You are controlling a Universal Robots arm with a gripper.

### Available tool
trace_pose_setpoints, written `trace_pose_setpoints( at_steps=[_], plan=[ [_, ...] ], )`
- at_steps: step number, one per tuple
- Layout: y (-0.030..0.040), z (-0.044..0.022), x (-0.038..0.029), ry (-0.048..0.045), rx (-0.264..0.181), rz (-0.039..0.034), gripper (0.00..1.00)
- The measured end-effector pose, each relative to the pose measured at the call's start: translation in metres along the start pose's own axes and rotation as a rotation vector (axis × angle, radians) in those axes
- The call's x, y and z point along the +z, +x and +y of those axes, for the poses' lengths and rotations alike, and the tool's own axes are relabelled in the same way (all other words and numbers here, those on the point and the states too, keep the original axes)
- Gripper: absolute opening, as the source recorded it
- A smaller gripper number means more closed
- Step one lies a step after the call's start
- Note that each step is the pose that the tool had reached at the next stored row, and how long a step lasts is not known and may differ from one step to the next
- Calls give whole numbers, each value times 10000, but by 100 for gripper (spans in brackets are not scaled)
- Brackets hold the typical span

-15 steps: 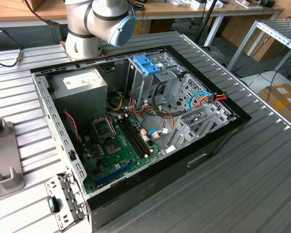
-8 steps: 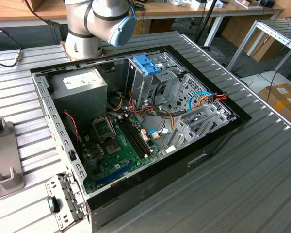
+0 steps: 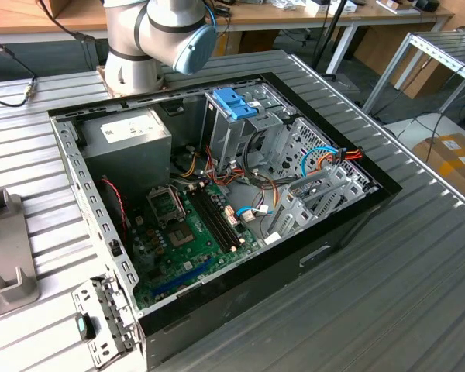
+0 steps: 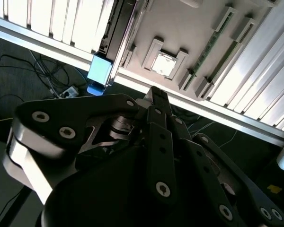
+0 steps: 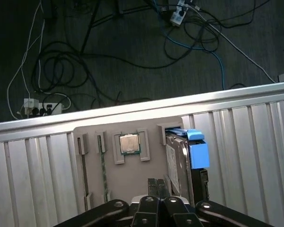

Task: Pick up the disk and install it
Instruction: 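Pick up the disk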

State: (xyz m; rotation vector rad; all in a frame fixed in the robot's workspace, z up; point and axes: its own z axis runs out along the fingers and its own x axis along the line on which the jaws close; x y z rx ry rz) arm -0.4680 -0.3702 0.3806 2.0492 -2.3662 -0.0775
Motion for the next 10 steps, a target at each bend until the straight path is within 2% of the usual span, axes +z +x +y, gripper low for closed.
trace_pose_setpoints(
  at_steps=[10],
  plan=[
    [0,0,0,-12,-488,22,10]
  ],
)
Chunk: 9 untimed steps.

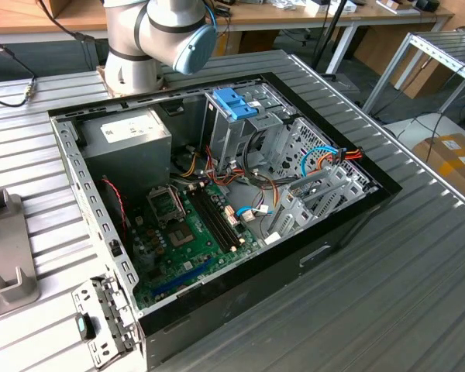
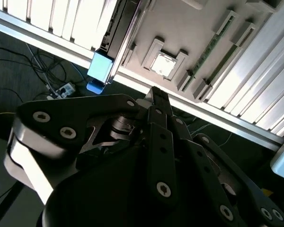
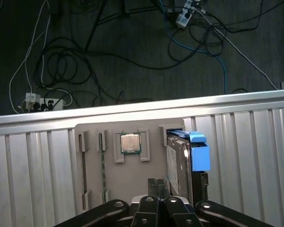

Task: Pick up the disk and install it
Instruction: 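Pick up the disk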

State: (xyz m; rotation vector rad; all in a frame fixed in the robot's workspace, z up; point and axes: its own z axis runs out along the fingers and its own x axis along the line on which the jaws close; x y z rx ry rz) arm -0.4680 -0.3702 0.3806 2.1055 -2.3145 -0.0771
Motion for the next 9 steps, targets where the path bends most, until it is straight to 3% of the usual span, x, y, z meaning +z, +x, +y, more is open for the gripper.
trace_pose_setpoints(
  at_steps=[9],
  plan=[
    [0,0,0,-10,-398,18,10]
  ],
)
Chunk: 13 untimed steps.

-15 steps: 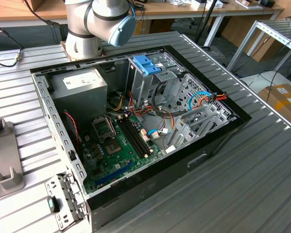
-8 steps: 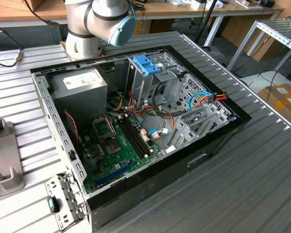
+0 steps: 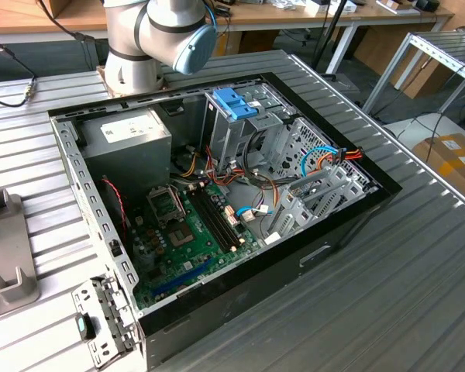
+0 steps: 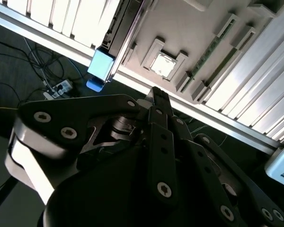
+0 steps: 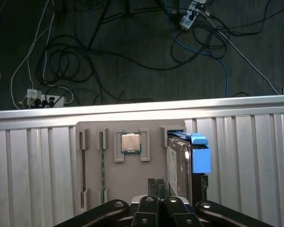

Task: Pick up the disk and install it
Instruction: 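Pick up the disk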

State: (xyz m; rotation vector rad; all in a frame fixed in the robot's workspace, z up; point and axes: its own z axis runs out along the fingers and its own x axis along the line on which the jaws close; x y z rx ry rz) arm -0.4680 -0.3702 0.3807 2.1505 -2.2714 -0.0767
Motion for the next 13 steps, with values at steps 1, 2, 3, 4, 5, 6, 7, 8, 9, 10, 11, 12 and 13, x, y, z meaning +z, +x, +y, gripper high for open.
trace_pose_setpoints(
  at_steps=[1,2,3,4,5,6,7,8,9,10,11,12,13],
  plan=[
    [0,0,0,-1,-42,2,10],
    [0,0,0,-2,-105,5,10],
    [0,0,0,-3,-148,7,10],
    [0,0,0,-4,-199,9,10],
    [0,0,0,-6,-259,11,10],
    [0,0,0,-7,-283,13,10],
    [0,-1,2,-6,-282,12,10],
    [-1,-2,5,-3,-243,10,10],
    [-1,-2,11,-1,-2,1,10],
    [0,-3,17,5,181,-8,10],
    [1,-3,22,10,358,-16,10],
    [0,-3,29,15,606,-27,10],
    [0,-3,35,20,782,-35,10]
  ],
)
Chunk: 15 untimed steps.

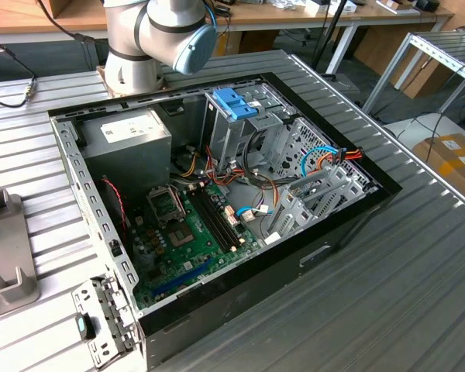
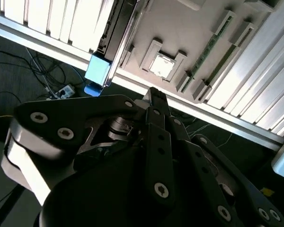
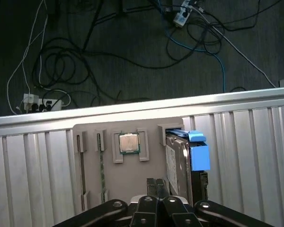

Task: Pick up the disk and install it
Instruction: 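Pick up the disk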

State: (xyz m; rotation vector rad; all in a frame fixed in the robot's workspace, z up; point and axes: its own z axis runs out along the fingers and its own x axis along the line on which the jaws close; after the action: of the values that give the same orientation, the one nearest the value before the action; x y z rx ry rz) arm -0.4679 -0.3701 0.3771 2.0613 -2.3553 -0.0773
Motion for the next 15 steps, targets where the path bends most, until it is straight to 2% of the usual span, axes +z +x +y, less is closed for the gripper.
trace_pose_setpoints(
  at_steps=[3,6,13,14,15],
  plan=[
    [-8,-4,6,5,273,-10,10],
    [-32,-18,9,7,275,-12,10],
    [-33,-18,9,6,276,-12,10],
    [-33,-18,9,6,276,-12,11],
    [-33,-18,9,6,276,-12,17]
  ],
)
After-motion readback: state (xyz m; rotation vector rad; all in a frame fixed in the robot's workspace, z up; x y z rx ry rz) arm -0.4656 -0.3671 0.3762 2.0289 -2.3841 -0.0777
